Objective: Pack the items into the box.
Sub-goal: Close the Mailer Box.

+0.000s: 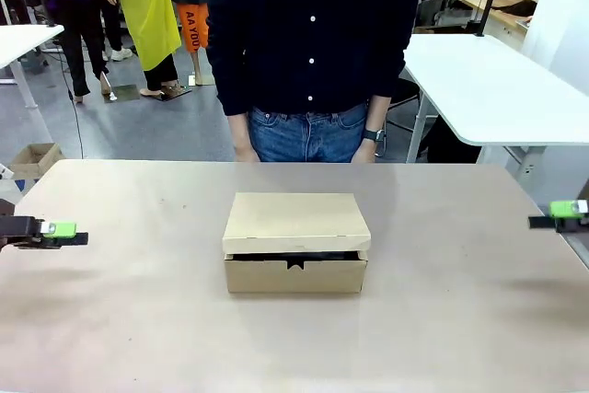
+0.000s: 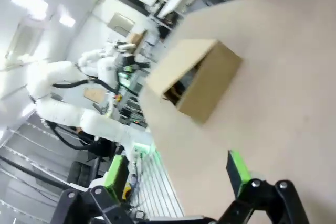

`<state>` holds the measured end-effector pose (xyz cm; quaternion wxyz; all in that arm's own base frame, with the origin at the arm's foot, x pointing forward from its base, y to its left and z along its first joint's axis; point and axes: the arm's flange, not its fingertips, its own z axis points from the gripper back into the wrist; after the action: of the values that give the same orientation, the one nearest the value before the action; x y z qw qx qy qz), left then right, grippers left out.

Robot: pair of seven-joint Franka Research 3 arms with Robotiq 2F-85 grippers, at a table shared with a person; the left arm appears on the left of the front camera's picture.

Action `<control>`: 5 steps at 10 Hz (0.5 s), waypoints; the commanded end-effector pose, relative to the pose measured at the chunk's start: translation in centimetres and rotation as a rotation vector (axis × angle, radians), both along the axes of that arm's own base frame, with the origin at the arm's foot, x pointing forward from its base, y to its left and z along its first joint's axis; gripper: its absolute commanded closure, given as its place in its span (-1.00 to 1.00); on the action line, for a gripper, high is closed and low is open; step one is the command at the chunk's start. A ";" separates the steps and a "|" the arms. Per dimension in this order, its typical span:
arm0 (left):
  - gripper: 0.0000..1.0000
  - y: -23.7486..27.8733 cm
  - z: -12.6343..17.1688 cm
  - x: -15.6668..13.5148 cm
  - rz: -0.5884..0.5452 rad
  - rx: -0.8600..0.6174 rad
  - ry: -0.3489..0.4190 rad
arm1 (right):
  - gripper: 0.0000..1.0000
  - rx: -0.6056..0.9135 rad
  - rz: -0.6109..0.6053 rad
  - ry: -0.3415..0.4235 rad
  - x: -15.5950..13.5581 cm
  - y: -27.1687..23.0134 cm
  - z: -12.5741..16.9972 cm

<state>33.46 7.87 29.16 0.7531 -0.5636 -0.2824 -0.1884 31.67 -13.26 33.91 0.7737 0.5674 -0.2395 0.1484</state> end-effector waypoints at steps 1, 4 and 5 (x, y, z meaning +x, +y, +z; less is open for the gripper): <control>-1.00 0.6 0.5 0.2 0.043 -0.034 -0.065 | -1.00 0.053 0.014 -0.037 0.0 0.6 1.1; -1.00 0.6 0.5 0.2 0.043 -0.034 -0.065 | -1.00 0.053 0.014 -0.037 0.0 0.6 1.1; -1.00 0.6 0.5 0.2 0.043 -0.034 -0.065 | -1.00 0.053 0.014 -0.037 0.0 0.6 1.1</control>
<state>33.69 8.53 29.56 0.7468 -0.5601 -0.3085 -0.1831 31.61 -12.70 34.67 0.7601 0.5815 -0.2435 0.1575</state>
